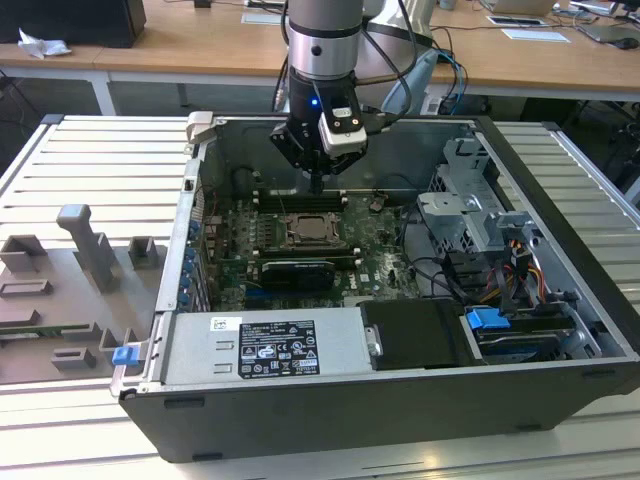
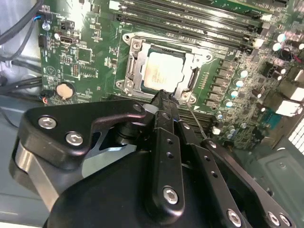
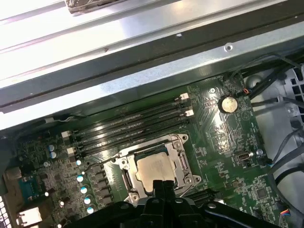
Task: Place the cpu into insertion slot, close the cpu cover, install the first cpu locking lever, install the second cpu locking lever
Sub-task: 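Install the first cpu locking lever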
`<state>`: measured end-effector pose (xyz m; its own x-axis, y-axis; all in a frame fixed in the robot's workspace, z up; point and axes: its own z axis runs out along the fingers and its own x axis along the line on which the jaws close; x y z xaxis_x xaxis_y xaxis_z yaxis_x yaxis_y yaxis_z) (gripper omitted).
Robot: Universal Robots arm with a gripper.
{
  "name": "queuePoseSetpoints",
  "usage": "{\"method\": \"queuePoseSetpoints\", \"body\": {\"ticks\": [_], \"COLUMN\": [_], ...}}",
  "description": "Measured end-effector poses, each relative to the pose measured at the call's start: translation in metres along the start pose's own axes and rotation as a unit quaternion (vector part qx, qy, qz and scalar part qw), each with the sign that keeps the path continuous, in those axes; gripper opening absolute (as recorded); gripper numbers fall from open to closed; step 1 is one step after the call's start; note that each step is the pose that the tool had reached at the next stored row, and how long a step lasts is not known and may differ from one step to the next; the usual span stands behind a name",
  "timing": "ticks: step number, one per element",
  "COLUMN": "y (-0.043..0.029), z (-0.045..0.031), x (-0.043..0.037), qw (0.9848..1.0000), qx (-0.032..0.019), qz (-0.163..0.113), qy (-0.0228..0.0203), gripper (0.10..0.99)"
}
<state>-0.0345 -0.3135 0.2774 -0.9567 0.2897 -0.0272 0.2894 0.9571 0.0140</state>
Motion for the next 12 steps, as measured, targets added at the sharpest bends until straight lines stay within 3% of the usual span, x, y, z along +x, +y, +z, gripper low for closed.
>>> {"method": "queuePoseSetpoints", "body": {"ticks": [7,10,12], "y": [-0.0001,-0.0001,-0.0001], "z": [0.0001,0.0004,0.0009], "x": [0.0002,0.0002,0.0003], "qw": [0.9983,0.9962,0.9935], "qx": [-0.0017,-0.0024,-0.0032], "qz": [-0.058,-0.087,-0.114], "qy": [0.0009,0.0013,0.0016], "gripper": [0.106,0.106,0.106]}}
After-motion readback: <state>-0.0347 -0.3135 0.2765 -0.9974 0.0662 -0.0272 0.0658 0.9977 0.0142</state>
